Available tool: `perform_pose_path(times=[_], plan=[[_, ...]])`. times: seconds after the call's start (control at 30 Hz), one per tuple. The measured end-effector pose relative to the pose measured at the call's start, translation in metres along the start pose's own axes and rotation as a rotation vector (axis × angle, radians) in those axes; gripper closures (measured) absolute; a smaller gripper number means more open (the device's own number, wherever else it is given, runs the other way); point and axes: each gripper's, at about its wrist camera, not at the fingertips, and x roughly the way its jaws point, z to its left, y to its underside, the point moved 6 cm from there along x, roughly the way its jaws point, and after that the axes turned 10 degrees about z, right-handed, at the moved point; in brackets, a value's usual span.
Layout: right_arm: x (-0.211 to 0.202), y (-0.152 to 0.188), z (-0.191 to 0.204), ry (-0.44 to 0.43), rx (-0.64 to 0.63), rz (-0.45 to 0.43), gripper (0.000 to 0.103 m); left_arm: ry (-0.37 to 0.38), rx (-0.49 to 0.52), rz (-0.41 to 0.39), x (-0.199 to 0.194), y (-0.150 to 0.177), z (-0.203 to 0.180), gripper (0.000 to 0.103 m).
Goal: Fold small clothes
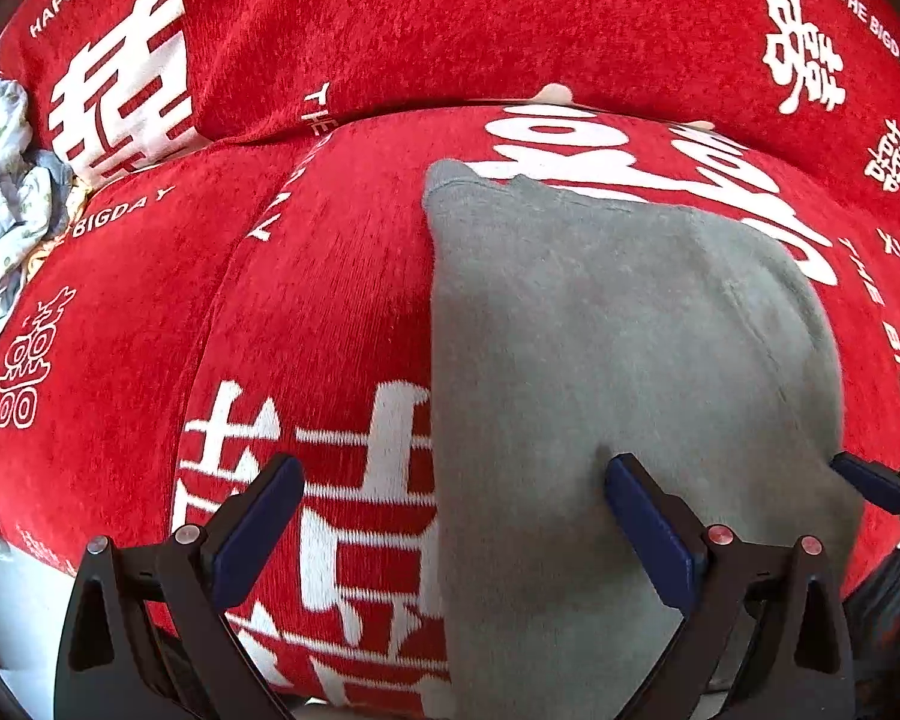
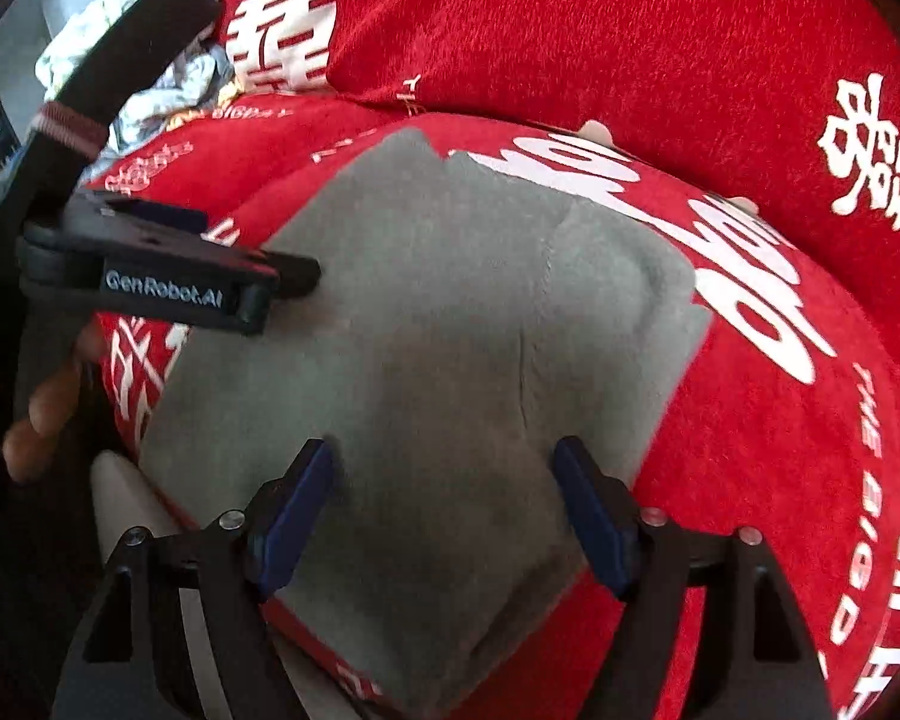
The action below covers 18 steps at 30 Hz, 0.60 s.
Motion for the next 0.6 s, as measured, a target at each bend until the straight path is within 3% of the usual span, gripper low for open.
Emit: perform_pose_path(times=[0.13,0.37,0.47,0.6], plan=[[-0.007,0.01,-0.002,0.04,0.013,0.065,0.022,0.026,-0.002,-0.005,-0.012,0.007,-0.002,0.002],[-0.031,0.001,-0.004,0.133,0.012,0.074,0.02,0.04,0.0,-0.017,-0.028,0.017,-0.002,0.002],[-0.035,-0.002,-0.004,0.147,0.007,0.08,0.019,0.03,0.039,0.042,-0.024,0.025,-0.007,0.002],[-0.034,0.0,-0.003,0.151,0.012,0.097,0.019,0.025,0.077,0.057,-0.024,0.035,-0.012,0.002]])
